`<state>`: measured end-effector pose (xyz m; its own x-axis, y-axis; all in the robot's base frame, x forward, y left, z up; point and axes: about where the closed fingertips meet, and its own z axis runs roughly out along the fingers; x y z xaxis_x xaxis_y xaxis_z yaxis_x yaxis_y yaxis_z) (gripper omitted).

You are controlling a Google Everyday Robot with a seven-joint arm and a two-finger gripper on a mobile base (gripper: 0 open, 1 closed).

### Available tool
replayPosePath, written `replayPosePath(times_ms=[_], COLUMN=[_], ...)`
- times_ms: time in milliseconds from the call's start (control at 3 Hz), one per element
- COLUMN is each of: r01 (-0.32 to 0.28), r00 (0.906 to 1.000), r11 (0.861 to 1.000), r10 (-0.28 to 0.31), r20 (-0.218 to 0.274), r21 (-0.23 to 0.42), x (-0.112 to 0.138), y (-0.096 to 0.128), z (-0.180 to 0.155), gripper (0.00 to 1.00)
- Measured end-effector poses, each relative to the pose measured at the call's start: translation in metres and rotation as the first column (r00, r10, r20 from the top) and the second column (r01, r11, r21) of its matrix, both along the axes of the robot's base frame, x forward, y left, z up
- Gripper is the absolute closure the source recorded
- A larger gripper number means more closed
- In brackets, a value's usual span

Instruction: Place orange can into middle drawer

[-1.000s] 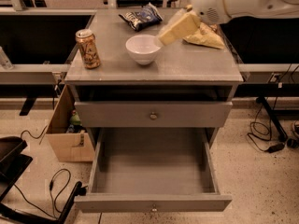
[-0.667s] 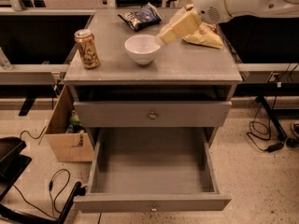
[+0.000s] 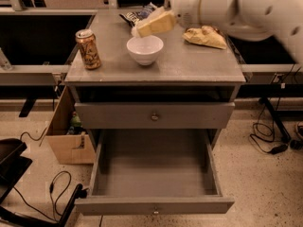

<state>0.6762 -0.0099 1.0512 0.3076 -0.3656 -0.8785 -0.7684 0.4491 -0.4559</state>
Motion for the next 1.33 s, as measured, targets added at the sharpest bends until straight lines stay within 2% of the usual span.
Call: replayPosePath(times_ms=[333,667,1000,1333], r01=[-0.126,-0.210,-0.220,-0.231], r00=[0.9920,0.9765,0.9744,0.9698], r11=[0.972,0.942,0.936,0.941], r10=[0.123,0.216,0.224,0.243], r20=[0.028,0.008,0.016,-0.021], r21=[0.196,0.263,0.273,0.248], x=[0.049,0.082,0.087,0.093], y=[0.062,0.113,0.121,0.129], z=[-0.010,-0.032,-0.028,-0.037], gripper=[0.00,0.00,0.00,0.00])
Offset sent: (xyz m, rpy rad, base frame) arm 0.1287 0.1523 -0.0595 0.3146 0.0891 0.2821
